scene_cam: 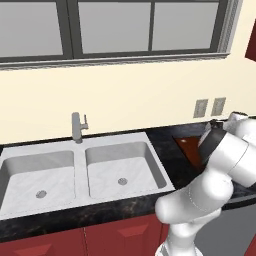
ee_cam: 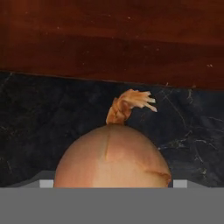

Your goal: Pick up all produce items and place them in the sink. Turn on the sink faucet to wash them. Then turn the sink off and put them in the tray.

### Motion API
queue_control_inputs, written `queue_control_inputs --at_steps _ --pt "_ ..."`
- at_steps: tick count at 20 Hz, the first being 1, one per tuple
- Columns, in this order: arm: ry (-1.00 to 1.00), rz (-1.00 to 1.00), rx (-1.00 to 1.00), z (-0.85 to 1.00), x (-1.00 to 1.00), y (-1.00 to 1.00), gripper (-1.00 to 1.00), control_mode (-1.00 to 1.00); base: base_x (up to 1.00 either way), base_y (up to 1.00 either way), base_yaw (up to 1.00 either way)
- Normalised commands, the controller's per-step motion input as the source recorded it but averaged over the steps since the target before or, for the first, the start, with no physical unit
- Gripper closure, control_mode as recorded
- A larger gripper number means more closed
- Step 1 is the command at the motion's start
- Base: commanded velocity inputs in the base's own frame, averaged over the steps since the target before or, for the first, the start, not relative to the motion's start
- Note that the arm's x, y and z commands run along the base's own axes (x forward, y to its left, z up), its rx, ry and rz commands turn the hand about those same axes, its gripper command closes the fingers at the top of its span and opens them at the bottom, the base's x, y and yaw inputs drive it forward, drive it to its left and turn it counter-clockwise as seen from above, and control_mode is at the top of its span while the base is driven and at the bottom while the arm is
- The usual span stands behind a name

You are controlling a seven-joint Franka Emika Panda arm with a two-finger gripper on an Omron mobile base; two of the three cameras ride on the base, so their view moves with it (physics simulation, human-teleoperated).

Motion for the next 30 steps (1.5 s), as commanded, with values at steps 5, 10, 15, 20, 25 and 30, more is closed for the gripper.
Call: queue_control_inputs --at_steps 5,10,15,20,25,30 --pt "-0.05 0.0 -0.05 0.97 -0.17 0.58 1.0 -1.0 0.0 0.0 0.0" --pt "0.0 0.01 -0.01 0.77 0.04 0.95 1.0 -1.0 0.0 0.0 0.0" --pt "0.1 0.05 0.0 0.32 0.12 1.0 1.0 -1.0 0.0 0.0 0.0" --pt "0.07 0.08 0.0 0.0 0.14 1.0 1.0 -1.0 0.0 0.0 0.0" --pt "0.08 0.12 0.0 -0.07 0.21 1.0 1.0 -1.0 0.0 0.0 0.0" --pt "0.09 0.13 0.0 -0.41 0.38 1.0 1.0 -1.0 0.0 0.0 0.0"
